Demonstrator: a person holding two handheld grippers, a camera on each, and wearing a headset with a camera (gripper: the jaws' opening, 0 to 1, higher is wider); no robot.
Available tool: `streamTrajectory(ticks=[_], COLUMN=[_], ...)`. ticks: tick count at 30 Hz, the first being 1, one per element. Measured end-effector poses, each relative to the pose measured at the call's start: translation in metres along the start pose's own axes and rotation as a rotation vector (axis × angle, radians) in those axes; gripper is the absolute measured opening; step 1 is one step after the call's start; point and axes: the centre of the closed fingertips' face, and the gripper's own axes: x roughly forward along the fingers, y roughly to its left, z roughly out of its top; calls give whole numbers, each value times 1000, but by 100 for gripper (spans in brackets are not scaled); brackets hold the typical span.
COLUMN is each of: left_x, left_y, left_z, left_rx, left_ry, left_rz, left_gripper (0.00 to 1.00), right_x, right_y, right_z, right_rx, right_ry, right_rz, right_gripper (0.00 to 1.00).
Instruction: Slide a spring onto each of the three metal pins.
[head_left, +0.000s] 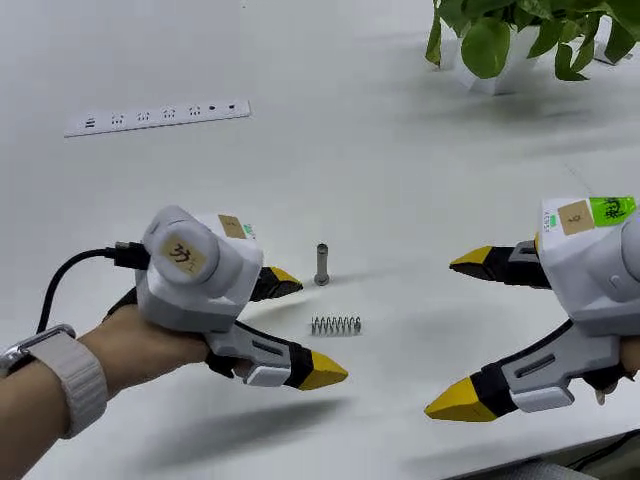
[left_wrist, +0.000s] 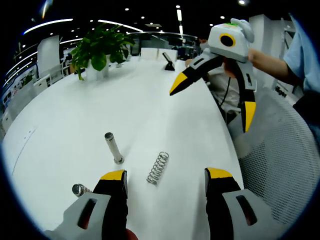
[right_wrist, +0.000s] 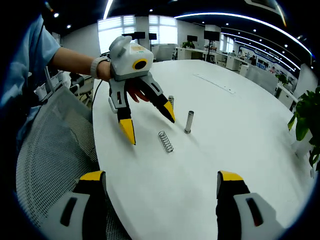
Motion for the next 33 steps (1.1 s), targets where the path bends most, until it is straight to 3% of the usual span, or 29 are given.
streamTrajectory(ticks=[4, 13, 18, 26, 31, 33], left_x=[6, 11, 12, 14, 16, 15], left_y=[2, 8, 10, 18, 17, 18], left_z=[-3, -13, -17, -17, -16, -17], left_rx=[-2, 54, 69, 121, 158, 198], left_ry=[22, 98, 134, 175, 238, 268], left_rz=[-11, -1, 0, 8, 11, 13], left_gripper=[56, 33, 24, 19, 17, 16], right_x=[0, 2, 4, 4, 5, 6], right_y=[3, 4, 8, 9, 11, 12], right_z=[-5, -7, -6, -5, -5, -6], right_rx=[11, 23, 21, 17, 15, 17], right_ry=[6, 3, 1, 7, 10, 13], right_rz=[7, 14, 21, 19, 21, 26], right_gripper=[93, 92, 91, 91, 91, 91])
